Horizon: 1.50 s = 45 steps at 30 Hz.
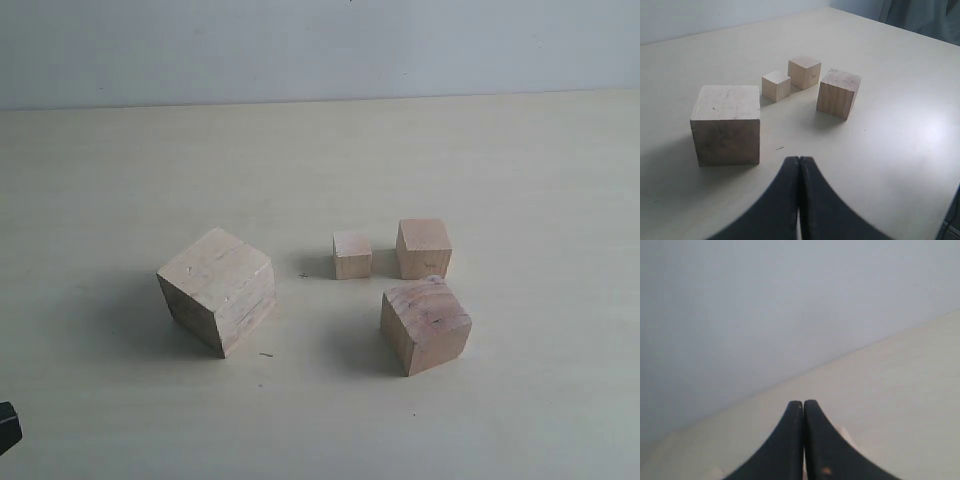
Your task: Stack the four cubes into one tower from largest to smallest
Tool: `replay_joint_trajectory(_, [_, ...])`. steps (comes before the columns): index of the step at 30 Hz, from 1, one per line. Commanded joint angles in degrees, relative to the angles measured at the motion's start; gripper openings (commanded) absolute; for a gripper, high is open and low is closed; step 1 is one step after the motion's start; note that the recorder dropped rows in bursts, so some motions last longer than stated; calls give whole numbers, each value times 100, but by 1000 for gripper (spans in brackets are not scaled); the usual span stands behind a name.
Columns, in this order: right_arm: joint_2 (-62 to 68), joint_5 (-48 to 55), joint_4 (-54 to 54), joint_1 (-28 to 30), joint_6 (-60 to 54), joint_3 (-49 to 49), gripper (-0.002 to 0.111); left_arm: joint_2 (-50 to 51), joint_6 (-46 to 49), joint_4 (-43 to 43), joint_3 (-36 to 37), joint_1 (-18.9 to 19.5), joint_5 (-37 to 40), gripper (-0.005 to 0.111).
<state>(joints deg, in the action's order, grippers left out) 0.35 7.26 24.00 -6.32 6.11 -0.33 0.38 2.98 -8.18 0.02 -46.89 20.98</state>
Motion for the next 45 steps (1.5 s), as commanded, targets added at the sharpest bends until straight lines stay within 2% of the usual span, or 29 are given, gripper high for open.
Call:
replay_joint_trajectory(1, [-35, -1158, 1969, 29, 214, 33, 0, -38, -10, -66, -2, 9, -55, 0])
replay_joint_trajectory(5, [-35, -1443, 3019, 29, 214, 33, 0, -38, -10, -66, -2, 9, -55, 0])
replay_joint_trajectory(8, [-35, -826, 3159, 29, 491, -14, 0, -38, -10, -66, -2, 9, -55, 0])
replay_joint_trajectory(11, [-35, 437, 2976, 29, -136, -676, 0, -38, -10, -66, -2, 9, -55, 0])
replay_joint_trajectory(14, [351, 1997, 2964, 29, -1691, -1671, 0, -38, -10, -66, -2, 9, -55, 0])
replay_joint_trajectory(17, [1362, 3270, 2789, 29, -2647, -2827, 0, -38, -10, -66, -2, 9, -44, 0])
replay_joint_trajectory(20, [2656, 4509, 2085, 29, -3190, -3904, 2, -38, -10, -66, -2, 9, -44, 0])
replay_joint_trajectory(22, [3505, 5248, 1677, 29, -3500, -4604, 10, -38, -10, -66, -2, 9, -44, 0])
replay_joint_trajectory(23, [4257, 5626, 1546, 29, -3906, -5178, 23, -38, -10, -66, -2, 9, -44, 0])
replay_joint_trajectory(25, [4772, 5572, 1605, 29, -4262, -5523, 40, -38, -10, -66, -2, 9, -44, 0])
replay_joint_trajectory(26, [5137, 5473, 1755, 29, -4497, -5653, 54, -38, -10, -66, -2, 9, -44, 0])
replay_joint_trajectory(27, [5588, 5238, 2104, 29, -4787, -5769, 72, -38, -10, -66, -2, 9, -44, 0])
replay_joint_trajectory(29, [6419, 5166, 3011, 29, -5531, -5790, 90, -38, -10, -66, -2, 9, -44, 0])
replay_joint_trajectory(30, [6687, 5166, 3042, -51, -5597, -5807, 90, -38, -10, -66, -2, 9, -44, 0])
replay_joint_trajectory(32, [7505, 5139, 2016, -682, -5519, -6057, 87, -38, -10, -66, -2, 9, -44, 0])
replay_joint_trajectory(33, [7976, 5005, 1247, -1182, -5207, -6324, 86, -38, -10, -66, -2, 9, -44, 0])
replay_joint_trajectory(36, [9074, 4767, 610, -2182, -4743, -7159, 87, -38, -10, -66, -2, 9, -44, 0])
replay_joint_trajectory(40, [10388, 5168, -338, -2915, -3442, -8422, 87, -38, -10, -66, -2, 9, -31, 0])
replay_joint_trajectory(42, [10936, 5314, -482, -3230, -3239, -8944, 91, -38, -10, -66, -2, 9, -31, 0])
replay_joint_trajectory(45, [11550, 5297, -976, -3405, -2471, -9584, 91, -38, -10, -66, -2, 9, -31, 0])
